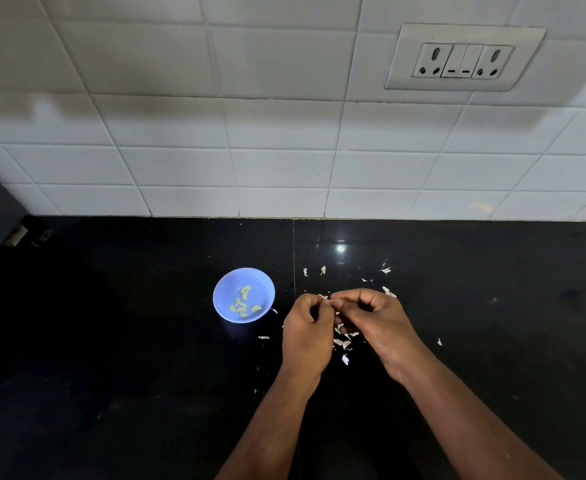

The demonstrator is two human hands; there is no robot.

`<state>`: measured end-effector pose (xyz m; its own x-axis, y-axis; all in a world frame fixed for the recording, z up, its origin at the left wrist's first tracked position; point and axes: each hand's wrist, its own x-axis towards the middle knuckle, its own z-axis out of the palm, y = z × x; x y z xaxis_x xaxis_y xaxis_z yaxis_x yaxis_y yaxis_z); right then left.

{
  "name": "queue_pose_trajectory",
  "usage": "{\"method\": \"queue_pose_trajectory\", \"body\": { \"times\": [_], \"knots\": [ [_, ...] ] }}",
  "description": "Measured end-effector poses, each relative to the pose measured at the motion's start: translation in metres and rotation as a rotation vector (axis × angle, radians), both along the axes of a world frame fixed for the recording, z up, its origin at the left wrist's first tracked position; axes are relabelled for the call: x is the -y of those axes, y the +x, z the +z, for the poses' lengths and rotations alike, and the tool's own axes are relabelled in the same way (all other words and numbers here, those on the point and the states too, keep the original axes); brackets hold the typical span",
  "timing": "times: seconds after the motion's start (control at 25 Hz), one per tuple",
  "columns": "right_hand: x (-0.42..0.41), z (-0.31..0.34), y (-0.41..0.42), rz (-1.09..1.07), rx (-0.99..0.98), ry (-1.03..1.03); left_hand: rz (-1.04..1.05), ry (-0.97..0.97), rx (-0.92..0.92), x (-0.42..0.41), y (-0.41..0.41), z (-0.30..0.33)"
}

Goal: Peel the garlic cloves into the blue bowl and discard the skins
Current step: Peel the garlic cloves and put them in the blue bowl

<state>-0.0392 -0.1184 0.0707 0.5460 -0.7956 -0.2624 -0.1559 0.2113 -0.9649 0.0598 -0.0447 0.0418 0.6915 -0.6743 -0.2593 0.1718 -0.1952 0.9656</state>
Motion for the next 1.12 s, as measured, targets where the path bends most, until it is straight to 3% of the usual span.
{"method": "queue_pose_trajectory", "body": {
  "times": [0.16, 0.28, 0.52, 0.88, 1.12],
  "knots": [
    [0.0003, -0.0034, 0.0025, -0.089, 0.015, 0.072, 0.092, -0.081, -0.144, -0.0016, -0.0022, 0.0059],
    [0.0014, -0.005, 0.0021, -0.134, 0.094, 0.074, 0.046, -0.087, -0.176, -0.0033, -0.0014, 0.005],
    [0.0035, -0.0027, -0.0031, 0.049, -0.072, -0.211, 0.015, -0.076, -0.241, -0.0047, 0.0011, 0.0045],
    [0.0043, -0.0053, -0.0056, 0.128, -0.294, -0.524, -0.145, 0.013, -0.019, -0.0038, 0.0054, 0.0035],
    [0.0019, -0.0053, -0.0053, 0.157, -0.3, -0.534, -0.135, 0.01, -0.005, -0.0024, 0.0017, -0.0028]
  ]
}}
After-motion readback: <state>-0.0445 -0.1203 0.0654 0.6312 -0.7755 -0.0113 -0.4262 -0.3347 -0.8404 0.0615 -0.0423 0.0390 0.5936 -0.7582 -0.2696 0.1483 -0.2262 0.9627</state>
